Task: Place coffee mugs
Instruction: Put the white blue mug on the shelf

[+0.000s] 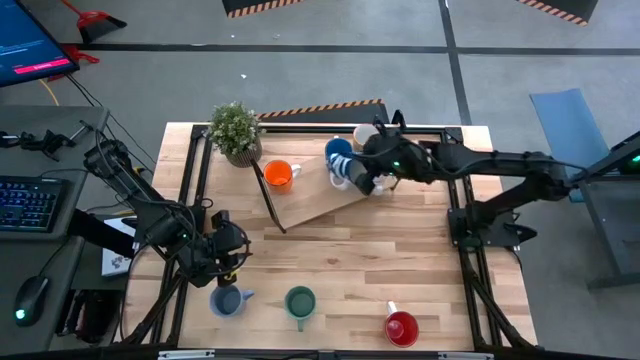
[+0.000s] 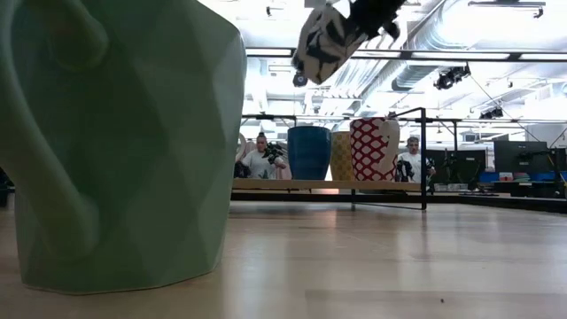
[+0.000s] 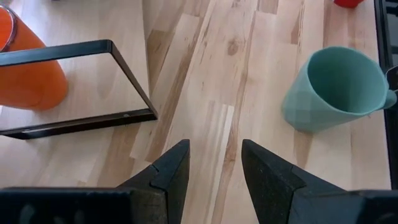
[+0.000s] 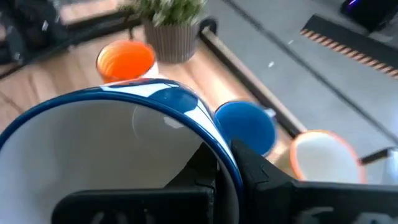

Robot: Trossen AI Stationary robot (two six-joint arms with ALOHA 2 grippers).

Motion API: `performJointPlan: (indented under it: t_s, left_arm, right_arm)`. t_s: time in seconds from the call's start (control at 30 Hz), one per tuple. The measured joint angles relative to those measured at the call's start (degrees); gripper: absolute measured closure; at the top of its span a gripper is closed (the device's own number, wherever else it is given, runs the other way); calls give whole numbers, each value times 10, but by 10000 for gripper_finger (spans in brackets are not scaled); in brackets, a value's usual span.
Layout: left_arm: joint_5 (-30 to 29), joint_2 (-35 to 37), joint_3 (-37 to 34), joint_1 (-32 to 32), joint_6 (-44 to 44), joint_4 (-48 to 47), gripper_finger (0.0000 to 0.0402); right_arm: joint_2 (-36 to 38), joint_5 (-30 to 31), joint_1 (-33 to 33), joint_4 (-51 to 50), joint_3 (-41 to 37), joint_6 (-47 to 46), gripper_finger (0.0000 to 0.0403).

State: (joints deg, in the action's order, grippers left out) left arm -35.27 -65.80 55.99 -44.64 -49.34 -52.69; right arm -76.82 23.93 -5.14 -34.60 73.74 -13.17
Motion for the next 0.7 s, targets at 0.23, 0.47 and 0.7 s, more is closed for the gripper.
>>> performJointPlan:
  t_s: [0.23, 0.47, 0.7]
  left_arm:
    - [0, 0, 0, 0, 0, 1, 268]
    - [0, 0, 0, 0, 0, 1, 268]
    - [0, 0, 0, 0, 0, 1, 268]
  right_arm:
    - [-93, -87, -36, -54, 73, 38, 403]
    - [-220, -126, -66, -239, 234, 85, 403]
    - [-300, -143, -70, -311, 302, 120, 403]
